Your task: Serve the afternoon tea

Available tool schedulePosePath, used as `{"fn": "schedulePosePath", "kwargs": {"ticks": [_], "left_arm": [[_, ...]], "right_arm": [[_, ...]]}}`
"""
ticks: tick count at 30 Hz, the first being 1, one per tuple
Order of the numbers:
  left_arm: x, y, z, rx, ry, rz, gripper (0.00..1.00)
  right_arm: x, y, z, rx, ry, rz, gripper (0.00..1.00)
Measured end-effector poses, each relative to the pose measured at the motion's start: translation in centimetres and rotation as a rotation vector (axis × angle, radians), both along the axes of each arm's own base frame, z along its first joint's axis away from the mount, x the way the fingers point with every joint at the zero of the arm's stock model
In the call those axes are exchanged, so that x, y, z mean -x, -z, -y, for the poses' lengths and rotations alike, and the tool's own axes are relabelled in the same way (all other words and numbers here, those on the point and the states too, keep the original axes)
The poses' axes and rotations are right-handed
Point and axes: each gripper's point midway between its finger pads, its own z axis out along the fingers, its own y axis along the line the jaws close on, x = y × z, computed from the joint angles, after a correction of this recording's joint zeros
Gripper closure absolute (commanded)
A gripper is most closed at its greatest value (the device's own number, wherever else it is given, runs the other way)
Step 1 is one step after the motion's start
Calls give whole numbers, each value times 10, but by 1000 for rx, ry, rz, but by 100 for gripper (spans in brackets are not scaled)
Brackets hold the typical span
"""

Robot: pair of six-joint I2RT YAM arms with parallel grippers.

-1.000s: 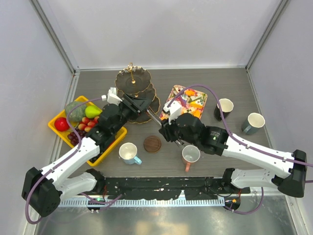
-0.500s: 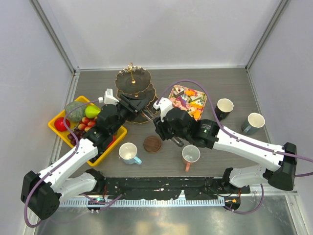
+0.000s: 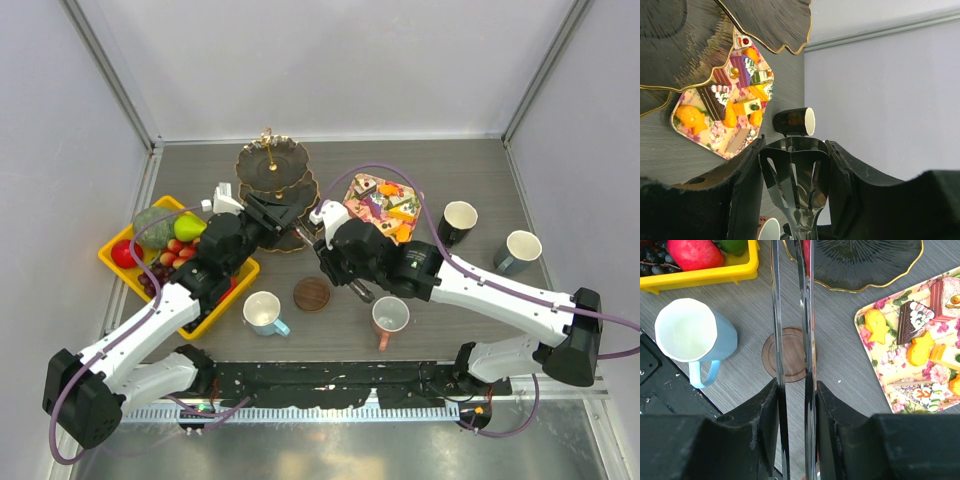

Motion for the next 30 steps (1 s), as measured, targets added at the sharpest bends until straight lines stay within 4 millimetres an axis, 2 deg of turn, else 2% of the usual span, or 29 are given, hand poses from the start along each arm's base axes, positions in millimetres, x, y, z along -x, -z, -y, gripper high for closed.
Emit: {"fn": "schedulePosePath", "kwargs": {"ticks": [2, 6, 8, 10, 16, 20, 23, 30], "left_arm": [[0, 0, 0, 1, 0, 1, 62], [0, 0, -1, -1, -4, 3, 34], [1, 0, -4, -8, -11, 7, 23], [3, -2, -8, -25, -21, 21, 16], [8, -14, -32, -109, -72, 96, 12], [12, -14, -62, -225, -125, 130, 7], [18, -22, -88, -344, -165, 169, 4], [44, -87, -146, -622, -264, 324, 1]], "right_arm": [[0, 0, 0, 0, 1, 0, 67], [0, 0, 0, 0, 0, 0, 67], [0, 0, 0, 2, -1, 1, 67], [0, 1, 2, 12, 3, -1, 67], [-1, 8, 18, 75, 35, -12, 66], [-5, 8, 33, 112, 68, -17, 62], [-8, 7, 46, 139, 97, -19, 60], [-18, 6, 80, 185, 174, -40, 58]]}}
